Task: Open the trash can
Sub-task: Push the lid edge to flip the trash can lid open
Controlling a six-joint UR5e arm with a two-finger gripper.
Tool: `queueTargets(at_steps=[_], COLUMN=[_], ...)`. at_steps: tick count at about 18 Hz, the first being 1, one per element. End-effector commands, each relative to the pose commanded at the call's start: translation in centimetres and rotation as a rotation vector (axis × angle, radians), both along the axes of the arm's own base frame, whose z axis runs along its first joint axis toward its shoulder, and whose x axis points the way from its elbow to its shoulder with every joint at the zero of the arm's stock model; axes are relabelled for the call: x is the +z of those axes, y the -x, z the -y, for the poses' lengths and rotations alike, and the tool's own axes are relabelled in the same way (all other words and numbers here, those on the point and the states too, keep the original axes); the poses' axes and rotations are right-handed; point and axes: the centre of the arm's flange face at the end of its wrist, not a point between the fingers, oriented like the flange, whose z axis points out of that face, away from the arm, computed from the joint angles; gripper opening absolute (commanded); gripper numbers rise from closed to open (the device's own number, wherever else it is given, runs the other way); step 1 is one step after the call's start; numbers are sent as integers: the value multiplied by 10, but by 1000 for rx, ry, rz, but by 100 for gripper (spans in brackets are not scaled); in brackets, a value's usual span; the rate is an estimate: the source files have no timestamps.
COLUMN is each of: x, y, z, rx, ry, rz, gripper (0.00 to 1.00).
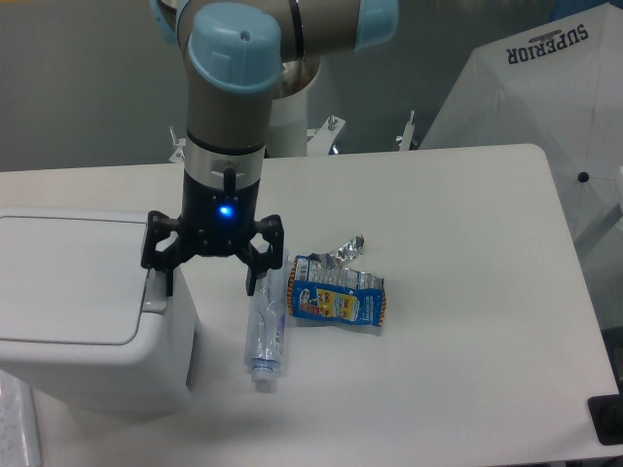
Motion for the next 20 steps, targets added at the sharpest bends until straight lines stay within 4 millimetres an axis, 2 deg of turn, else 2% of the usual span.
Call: queueTargets(at_steps=[8, 11, 14, 16, 18, 20], x=[1, 26, 47, 52, 53, 46], y=[0, 3, 18, 38, 54, 63], z=[0, -1, 4, 17, 28, 36], rx=[-1, -9, 19, 65, 83, 21], ry=[0, -41, -81, -65, -30, 60], rz=[-3, -42, -87, -126, -191, -286], gripper=[100, 100, 100, 100, 100, 100])
